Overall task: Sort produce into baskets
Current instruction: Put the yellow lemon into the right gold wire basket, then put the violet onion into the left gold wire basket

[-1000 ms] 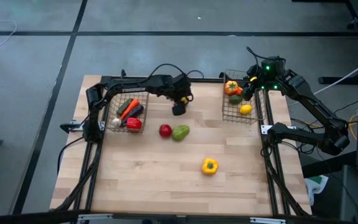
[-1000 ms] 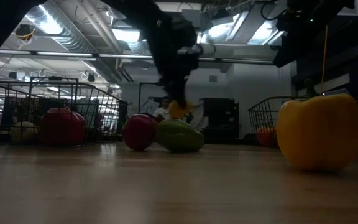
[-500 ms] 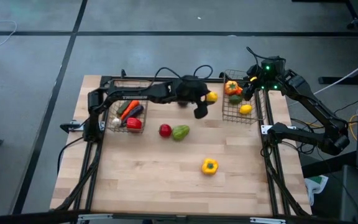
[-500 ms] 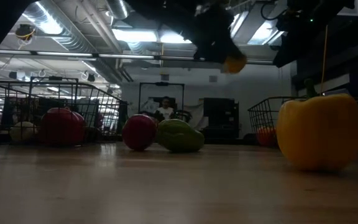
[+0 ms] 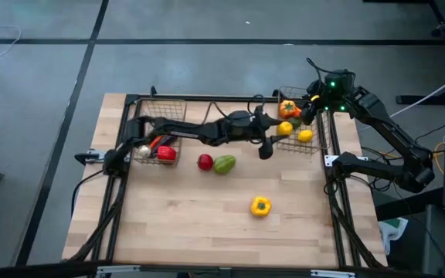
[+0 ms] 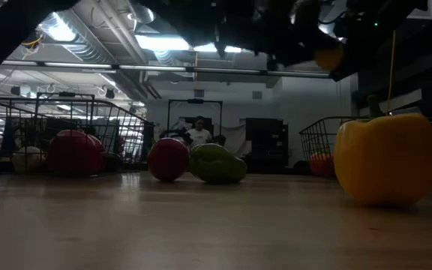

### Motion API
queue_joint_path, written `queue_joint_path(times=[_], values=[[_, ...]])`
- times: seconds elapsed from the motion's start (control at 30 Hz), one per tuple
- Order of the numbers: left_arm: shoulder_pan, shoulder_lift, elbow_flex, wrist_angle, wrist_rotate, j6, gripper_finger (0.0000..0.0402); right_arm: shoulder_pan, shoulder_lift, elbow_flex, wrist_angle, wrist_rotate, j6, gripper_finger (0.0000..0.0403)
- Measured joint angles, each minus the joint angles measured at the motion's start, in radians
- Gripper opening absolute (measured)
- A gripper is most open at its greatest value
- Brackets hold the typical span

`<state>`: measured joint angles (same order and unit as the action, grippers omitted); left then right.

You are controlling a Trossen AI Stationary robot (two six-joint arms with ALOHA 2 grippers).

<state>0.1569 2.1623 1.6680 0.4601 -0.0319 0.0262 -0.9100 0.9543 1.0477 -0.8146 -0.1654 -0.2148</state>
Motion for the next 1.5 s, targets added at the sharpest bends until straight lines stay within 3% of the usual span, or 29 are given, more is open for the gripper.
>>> queue_joint_path(times=[0.17,0.4,0.63,0.97,1.5], values=[[0.015,0.096,0.0,0.137,-0.003,-0.002,0.0226,0.0,0.0,0.0,0.001,0.0,0.0,0.0209],[0.035,0.188,0.0,0.189,-0.003,0.002,0.0226,0.0,0.0,0.0,0.002,0.0,0.0,0.0209],[0.037,0.195,0.0,0.166,-0.064,0.005,0.0229,0.0,0.0,0.0,0.002,0.0,0.0,0.0209],[0.038,0.195,0.0,0.15,-0.089,-0.077,0.0292,0.0,0.0,0.0,0.002,0.0,0.0,0.0209],[0.038,0.195,0.0,0.154,-0.089,-0.079,0.0296,0.0,0.0,0.0,0.002,0.0,0.0,0.0209]])
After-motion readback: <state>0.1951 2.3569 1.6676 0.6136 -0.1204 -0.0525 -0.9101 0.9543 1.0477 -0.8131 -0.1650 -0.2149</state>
